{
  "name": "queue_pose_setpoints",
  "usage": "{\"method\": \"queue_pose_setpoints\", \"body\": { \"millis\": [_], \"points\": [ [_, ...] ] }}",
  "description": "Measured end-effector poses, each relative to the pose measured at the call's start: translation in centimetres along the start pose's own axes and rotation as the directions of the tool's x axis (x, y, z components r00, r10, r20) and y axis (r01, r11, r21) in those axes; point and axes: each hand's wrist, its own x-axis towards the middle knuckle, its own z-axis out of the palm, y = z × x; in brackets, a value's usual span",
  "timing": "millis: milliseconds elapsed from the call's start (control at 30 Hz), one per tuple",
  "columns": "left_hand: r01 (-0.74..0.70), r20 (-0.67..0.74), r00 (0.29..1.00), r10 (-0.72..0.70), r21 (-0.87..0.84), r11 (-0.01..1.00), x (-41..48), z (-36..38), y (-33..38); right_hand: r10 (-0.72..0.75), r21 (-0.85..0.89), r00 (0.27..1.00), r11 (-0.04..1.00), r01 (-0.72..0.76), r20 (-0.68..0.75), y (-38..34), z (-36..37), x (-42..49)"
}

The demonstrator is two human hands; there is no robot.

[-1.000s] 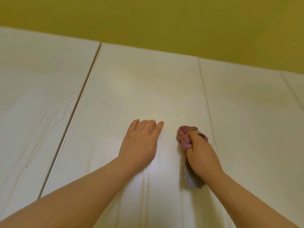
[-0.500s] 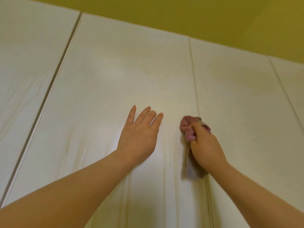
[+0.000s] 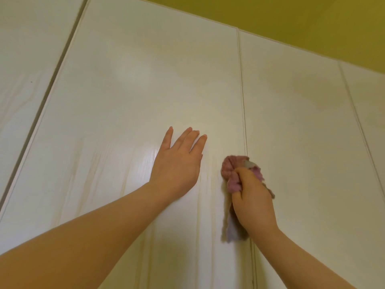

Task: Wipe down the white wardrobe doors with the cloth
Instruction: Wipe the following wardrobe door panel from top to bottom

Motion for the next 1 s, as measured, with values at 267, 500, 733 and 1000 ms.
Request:
{"method": "queue_pose_setpoints", "body": {
  "millis": [267,500,733,1000],
  "points": [
    [-0.006,-0.017,1.000,0.006,0.006,1.000,-0.8,0.0,0.0,0.045,0.037,0.995,0.998,-0.049,0.084,-1.2,-1.2,4.7],
    [-0.069,0.025,0.997,0.069,0.006,0.998,-3.5,-0.4,0.4,-0.088,-0.003,0.995,0.996,0.089,0.034,2.3,0.5,-2.2],
    [-0.055,0.035,0.998,0.055,-0.005,0.998,-3.9,-0.7,0.4,0.016,0.131,0.995,0.991,-0.003,-0.102,-0.4,1.9,0.3],
    [-0.054,0.011,0.999,0.054,0.000,0.999,-3.8,-1.2,0.3,-0.069,0.116,0.998,0.991,0.068,-0.001,-1.8,1.7,1.1]
  ]
}}
